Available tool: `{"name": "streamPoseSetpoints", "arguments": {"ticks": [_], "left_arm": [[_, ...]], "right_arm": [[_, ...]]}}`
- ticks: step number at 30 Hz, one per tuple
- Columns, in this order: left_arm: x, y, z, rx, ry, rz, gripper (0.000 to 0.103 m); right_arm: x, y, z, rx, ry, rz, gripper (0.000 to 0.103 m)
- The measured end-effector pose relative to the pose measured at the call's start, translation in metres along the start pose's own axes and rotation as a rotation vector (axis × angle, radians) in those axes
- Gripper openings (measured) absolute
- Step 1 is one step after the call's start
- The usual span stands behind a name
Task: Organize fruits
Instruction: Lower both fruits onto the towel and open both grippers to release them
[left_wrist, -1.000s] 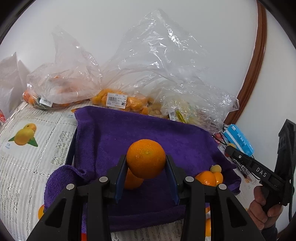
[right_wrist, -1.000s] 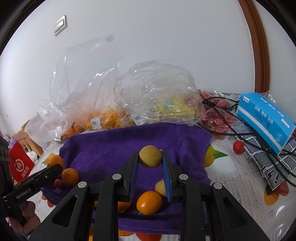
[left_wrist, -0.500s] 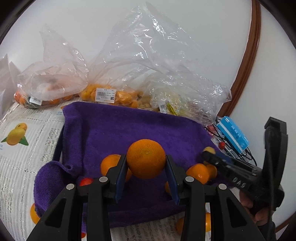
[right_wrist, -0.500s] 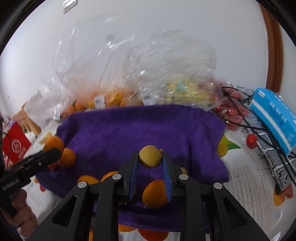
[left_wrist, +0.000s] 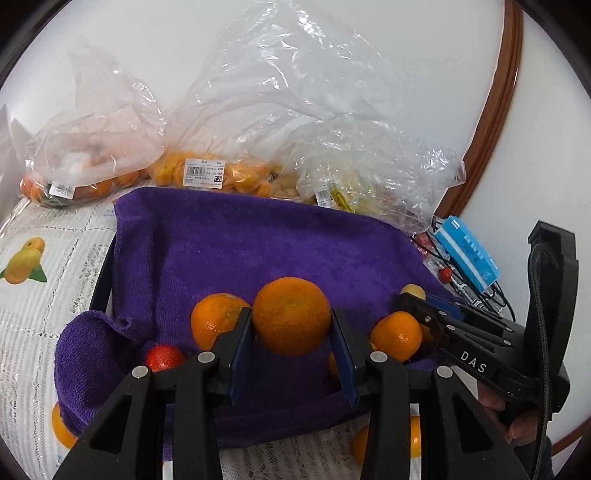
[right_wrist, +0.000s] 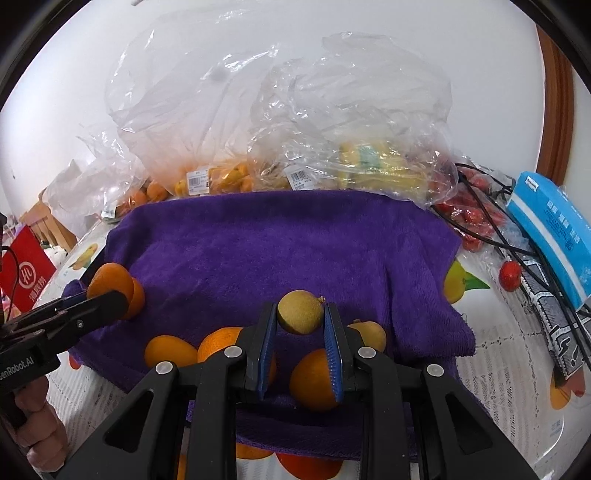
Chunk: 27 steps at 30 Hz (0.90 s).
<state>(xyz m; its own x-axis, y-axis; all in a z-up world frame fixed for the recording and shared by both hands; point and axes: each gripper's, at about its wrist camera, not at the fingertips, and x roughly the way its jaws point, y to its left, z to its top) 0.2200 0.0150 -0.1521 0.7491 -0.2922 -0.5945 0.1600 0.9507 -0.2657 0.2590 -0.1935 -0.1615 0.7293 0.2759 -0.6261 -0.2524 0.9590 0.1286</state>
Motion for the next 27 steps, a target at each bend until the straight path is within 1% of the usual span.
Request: {"name": "streamPoseSetpoints", "arguments": {"ticks": [5,13,18,20,22,23,24,27], "left_arm": [[0.003,-0.004,-0.001,0.019,0.015,0.004,0.039],[0.006,-0.005,-0.001,0.029,0.028,0.008,0.039],[0.005,-0.003,0.000,0.011,0.029,-0.007,0.040],[0.002,-0.002,0.002,0.002,0.012,-0.014,0.047],[-0.002,-0.001,0.003,-0.001,-0.005,-0.018,0.049],[-0.003,-0.001,0.004,-0.005,-0.011,-0.016,0.050],[-0.004,0.000,0.004,-0.013,-0.014,-0.015,0.050],[-0.006,0.002,0.005,-0.029,-0.019,-0.023,0.050]], "right_arm": [[-0.001,0.005,0.000,-0.024,-0.003,-0.006,0.026],[-0.001,0.003,0.000,-0.020,0.001,-0.002,0.026],[-0.003,0.005,0.000,-0.035,-0.007,0.003,0.026],[-0.007,0.005,0.001,-0.031,-0.022,0.009,0.028],[-0.012,0.004,0.002,-0.025,-0.045,0.016,0.040],[-0.015,0.004,0.003,-0.023,-0.057,0.021,0.042],[-0.017,0.004,0.003,-0.020,-0.067,0.023,0.044],[-0.020,0.006,0.004,-0.023,-0.075,0.012,0.045]]}}
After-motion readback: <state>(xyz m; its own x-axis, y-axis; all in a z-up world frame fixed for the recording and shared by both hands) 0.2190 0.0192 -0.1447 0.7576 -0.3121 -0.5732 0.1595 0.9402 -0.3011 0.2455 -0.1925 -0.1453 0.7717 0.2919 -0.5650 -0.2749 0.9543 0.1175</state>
